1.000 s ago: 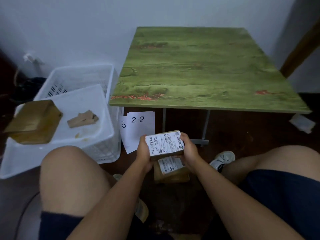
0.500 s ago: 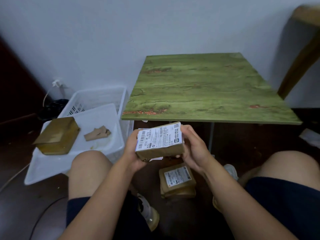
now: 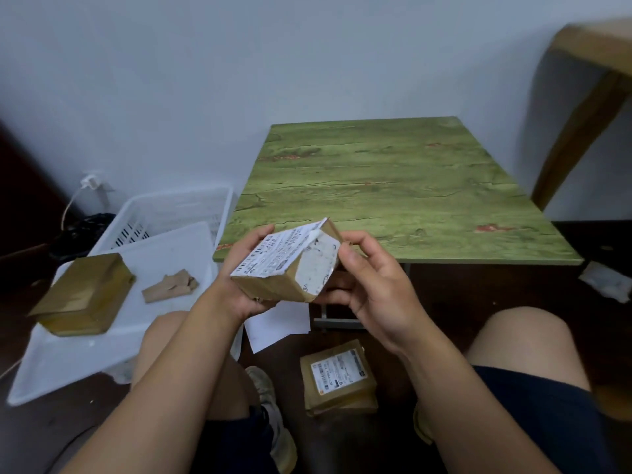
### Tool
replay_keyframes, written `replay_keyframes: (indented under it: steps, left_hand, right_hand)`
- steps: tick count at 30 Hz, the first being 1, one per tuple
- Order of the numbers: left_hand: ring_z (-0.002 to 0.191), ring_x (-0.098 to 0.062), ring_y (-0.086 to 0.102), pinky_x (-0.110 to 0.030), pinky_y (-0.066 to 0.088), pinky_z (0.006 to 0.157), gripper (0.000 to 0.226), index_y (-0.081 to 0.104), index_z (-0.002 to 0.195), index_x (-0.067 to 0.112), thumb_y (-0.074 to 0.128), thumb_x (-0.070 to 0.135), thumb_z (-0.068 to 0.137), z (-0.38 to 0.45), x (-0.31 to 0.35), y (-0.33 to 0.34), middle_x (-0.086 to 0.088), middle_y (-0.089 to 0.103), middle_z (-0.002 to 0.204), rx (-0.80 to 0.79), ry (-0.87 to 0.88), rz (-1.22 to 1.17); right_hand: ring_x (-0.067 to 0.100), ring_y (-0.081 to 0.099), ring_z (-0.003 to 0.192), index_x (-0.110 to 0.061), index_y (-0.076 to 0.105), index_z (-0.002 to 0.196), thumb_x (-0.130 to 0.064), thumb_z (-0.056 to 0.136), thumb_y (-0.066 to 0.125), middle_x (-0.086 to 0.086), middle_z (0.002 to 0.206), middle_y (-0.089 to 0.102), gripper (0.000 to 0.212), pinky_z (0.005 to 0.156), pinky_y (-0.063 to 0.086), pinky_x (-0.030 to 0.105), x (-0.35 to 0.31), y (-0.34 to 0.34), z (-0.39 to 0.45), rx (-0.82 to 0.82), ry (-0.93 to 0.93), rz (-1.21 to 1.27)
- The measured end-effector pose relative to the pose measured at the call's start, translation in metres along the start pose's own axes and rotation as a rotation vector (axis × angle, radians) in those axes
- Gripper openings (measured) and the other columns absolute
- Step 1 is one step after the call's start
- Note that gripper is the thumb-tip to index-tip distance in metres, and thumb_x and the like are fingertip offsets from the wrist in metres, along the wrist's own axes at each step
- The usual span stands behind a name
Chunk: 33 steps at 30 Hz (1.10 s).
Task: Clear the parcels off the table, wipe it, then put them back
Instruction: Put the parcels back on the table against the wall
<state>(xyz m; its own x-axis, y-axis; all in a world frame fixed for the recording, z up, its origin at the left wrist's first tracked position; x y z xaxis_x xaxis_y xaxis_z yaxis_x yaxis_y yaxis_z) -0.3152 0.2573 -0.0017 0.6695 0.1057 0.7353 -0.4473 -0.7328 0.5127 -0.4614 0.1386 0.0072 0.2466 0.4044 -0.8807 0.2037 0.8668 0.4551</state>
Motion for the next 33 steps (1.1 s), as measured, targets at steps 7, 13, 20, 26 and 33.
replay_keyframes:
  steps: [7,13,20,26,33]
  left_hand:
    - [0.108,-0.041,0.06,-0.044,0.046,0.094,0.089,0.053,0.117,-0.015,-0.013,0.041,0.095,0.0,0.001,0.028,-0.034,0.059,0.116,-0.543,-0.103,-0.126]
    - [0.112,-0.046,0.056,-0.052,0.043,0.094,0.082,0.046,0.128,-0.017,0.013,0.051,0.099,0.017,0.003,0.021,-0.038,0.054,0.121,-0.597,-0.245,-0.102]
    - [0.092,-0.028,0.068,-0.036,0.058,0.07,0.082,0.035,0.148,0.012,0.039,0.067,0.088,0.043,0.013,0.006,-0.019,0.057,0.126,-0.38,0.065,-0.033]
    - [0.099,-0.026,0.066,-0.04,0.057,0.077,0.072,0.047,0.139,0.015,0.05,0.062,0.086,0.034,0.011,0.033,-0.016,0.063,0.123,-0.311,0.217,0.121]
    - [0.116,-0.029,0.061,-0.05,0.05,0.097,0.069,0.062,0.126,0.014,0.055,0.063,0.077,0.037,0.008,0.04,-0.016,0.063,0.128,-0.169,0.223,0.251]
  right_hand:
    - [0.025,0.072,0.069,-0.039,0.063,0.087,-0.046,0.075,0.077,0.007,0.087,0.073,0.019,0.06,0.058,0.03,-0.011,0.007,0.003,-0.093,-0.166,-0.138]
    - [0.024,0.072,0.068,-0.038,0.063,0.089,-0.049,0.076,0.074,0.007,0.088,0.074,0.021,0.06,0.057,0.031,-0.01,0.006,0.008,0.011,-0.271,-0.167]
    - [0.025,0.074,0.08,-0.015,0.051,0.093,-0.024,0.078,0.066,0.008,0.089,0.075,0.023,0.068,0.057,0.026,-0.008,-0.003,0.019,0.308,-0.341,-0.197]
    - [0.022,0.073,0.087,-0.018,0.053,0.091,-0.03,0.077,0.068,0.008,0.091,0.074,0.024,0.075,0.056,0.026,-0.002,-0.013,0.027,0.355,-0.337,-0.257]
    - [0.034,0.064,0.064,-0.037,0.055,0.097,-0.047,0.077,0.077,0.01,0.07,0.067,0.032,0.066,0.055,0.049,-0.004,-0.025,0.035,0.385,-0.294,-0.463]
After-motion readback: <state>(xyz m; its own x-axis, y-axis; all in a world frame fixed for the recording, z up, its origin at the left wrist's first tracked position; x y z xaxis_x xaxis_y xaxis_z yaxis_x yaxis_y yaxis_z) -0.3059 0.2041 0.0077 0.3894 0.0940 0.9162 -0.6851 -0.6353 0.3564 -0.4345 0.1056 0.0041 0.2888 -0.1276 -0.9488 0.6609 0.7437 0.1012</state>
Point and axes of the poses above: each hand's wrist, its own z-axis towards the middle knuckle, its own y-axis out of the palm, x = y × z, the point moved 1 cm from there along z, towards the middle knuckle
